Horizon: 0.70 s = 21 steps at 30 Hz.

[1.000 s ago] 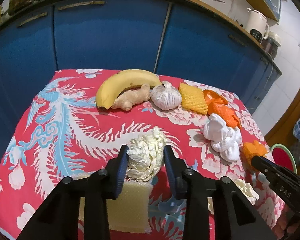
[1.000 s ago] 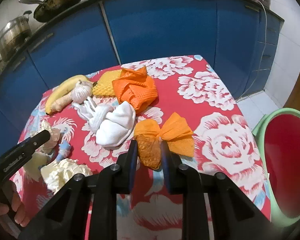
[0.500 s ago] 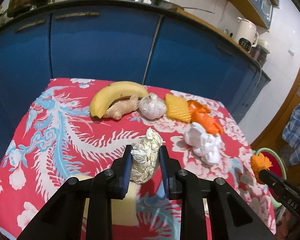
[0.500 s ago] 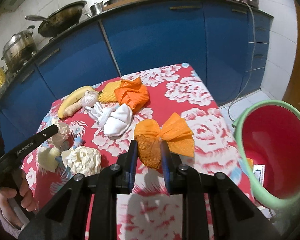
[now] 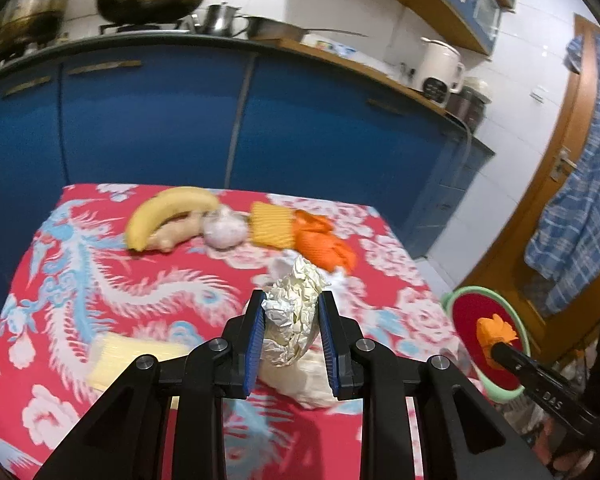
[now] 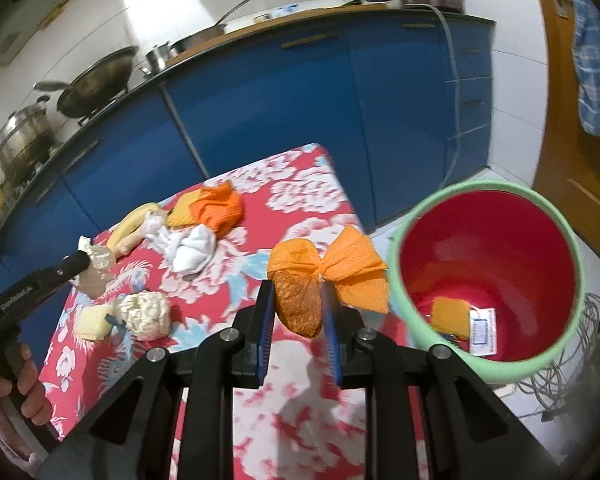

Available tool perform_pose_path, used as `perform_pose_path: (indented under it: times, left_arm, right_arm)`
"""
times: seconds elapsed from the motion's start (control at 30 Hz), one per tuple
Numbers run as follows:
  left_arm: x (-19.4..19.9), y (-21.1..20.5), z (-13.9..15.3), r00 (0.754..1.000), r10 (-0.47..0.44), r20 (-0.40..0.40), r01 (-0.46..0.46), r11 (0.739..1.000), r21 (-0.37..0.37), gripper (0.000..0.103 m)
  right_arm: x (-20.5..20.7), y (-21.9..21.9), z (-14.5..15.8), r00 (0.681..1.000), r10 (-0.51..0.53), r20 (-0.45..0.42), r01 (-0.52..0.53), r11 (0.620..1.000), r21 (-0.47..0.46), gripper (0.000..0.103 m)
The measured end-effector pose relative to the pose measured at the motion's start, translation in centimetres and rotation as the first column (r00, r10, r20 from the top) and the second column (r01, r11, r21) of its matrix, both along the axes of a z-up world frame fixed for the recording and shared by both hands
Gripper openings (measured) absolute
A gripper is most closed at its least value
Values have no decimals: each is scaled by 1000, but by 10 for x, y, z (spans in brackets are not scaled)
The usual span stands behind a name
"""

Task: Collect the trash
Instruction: 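Carry the cauliflower and orange bow over the red bucket and release both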

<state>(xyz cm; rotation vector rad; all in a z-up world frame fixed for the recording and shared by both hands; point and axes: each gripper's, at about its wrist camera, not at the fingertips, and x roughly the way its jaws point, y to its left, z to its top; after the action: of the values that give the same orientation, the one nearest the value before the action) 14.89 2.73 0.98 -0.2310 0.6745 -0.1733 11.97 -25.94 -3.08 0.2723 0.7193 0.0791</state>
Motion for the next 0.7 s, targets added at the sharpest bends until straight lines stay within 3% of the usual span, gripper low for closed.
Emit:
perform_pose_path:
  times: [0.3, 0.7]
  left_arm:
    - [-4, -60, 7, 992, -125, -8, 125, 992, 17, 27]
    - [4, -140, 0, 963, -264, -52, 267, 962, 59, 26]
  right_arm:
    - [-20, -57, -3, 993, -119, -14, 119, 993, 24, 26]
    - [-26, -112, -18, 973, -226, -44, 227, 973, 30, 28]
